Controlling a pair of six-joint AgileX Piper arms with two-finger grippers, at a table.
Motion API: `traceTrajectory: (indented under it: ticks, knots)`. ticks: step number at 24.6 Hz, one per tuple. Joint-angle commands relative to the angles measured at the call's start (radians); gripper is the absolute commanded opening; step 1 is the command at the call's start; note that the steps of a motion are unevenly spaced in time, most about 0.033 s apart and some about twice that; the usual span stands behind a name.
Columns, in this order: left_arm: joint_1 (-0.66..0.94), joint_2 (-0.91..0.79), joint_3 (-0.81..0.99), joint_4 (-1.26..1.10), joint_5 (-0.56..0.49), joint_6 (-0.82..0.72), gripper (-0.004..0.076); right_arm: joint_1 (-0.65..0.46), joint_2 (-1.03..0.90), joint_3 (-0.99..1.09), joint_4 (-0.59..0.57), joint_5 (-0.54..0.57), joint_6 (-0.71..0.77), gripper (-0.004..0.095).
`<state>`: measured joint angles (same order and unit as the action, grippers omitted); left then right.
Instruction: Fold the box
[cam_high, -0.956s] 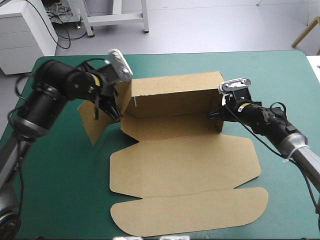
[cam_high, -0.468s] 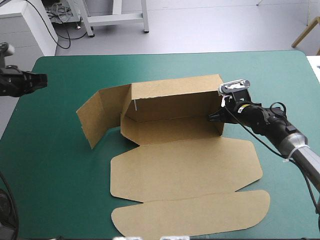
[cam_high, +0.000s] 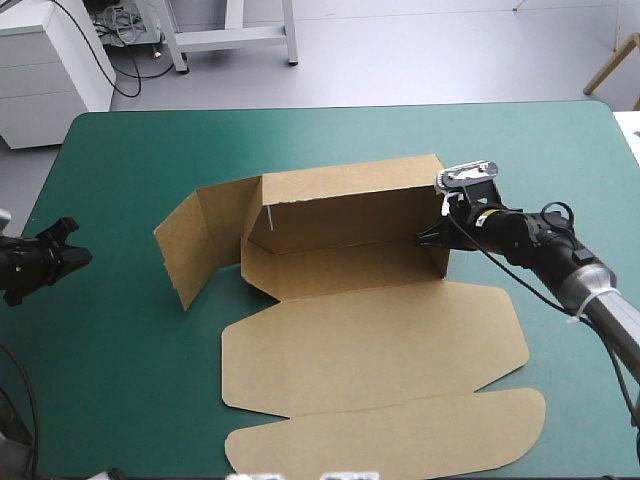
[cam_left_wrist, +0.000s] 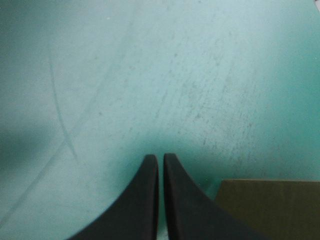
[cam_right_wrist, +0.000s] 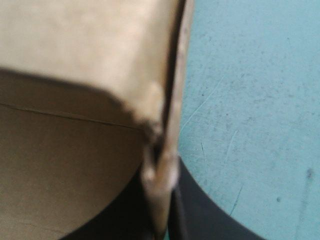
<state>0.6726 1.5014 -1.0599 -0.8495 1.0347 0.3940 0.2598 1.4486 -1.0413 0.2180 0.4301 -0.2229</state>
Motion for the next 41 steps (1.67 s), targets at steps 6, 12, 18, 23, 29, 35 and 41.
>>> traceTrajectory:
  ticks: [6, 12, 18, 23, 29, 35, 41]
  knots:
    - [0.017, -0.044, 0.037, -0.096, -0.06, -0.006, 0.0014, -0.009, -0.032, -0.327, 0.01, 0.319, 0.099, -0.0014]
    - [0.017, -0.044, 0.037, -0.137, -0.063, -0.006, 0.0013, -0.009, -0.006, -0.525, -0.048, 0.766, 0.176, -0.0014]
    - [0.017, -0.044, 0.037, -0.137, -0.063, -0.006, -0.001, -0.009, 0.058, -0.437, -0.091, 0.77, 0.223, -0.0014]
    - [0.017, -0.044, 0.037, -0.137, -0.063, -0.006, -0.001, -0.009, 0.163, -0.439, -0.094, 0.722, 0.223, -0.0013]
    - [0.017, -0.044, 0.037, -0.133, -0.063, -0.006, -0.001, -0.009, 0.267, -0.476, -0.1, 0.665, 0.223, -0.0013]
    - [0.017, -0.044, 0.037, -0.132, -0.058, -0.006, -0.001, -0.009, 0.332, -0.531, -0.106, 0.629, 0.223, -0.0002]
    - [0.017, -0.044, 0.037, -0.132, -0.06, -0.002, -0.001, -0.009, 0.344, -0.573, -0.106, 0.592, 0.217, 0.0208]
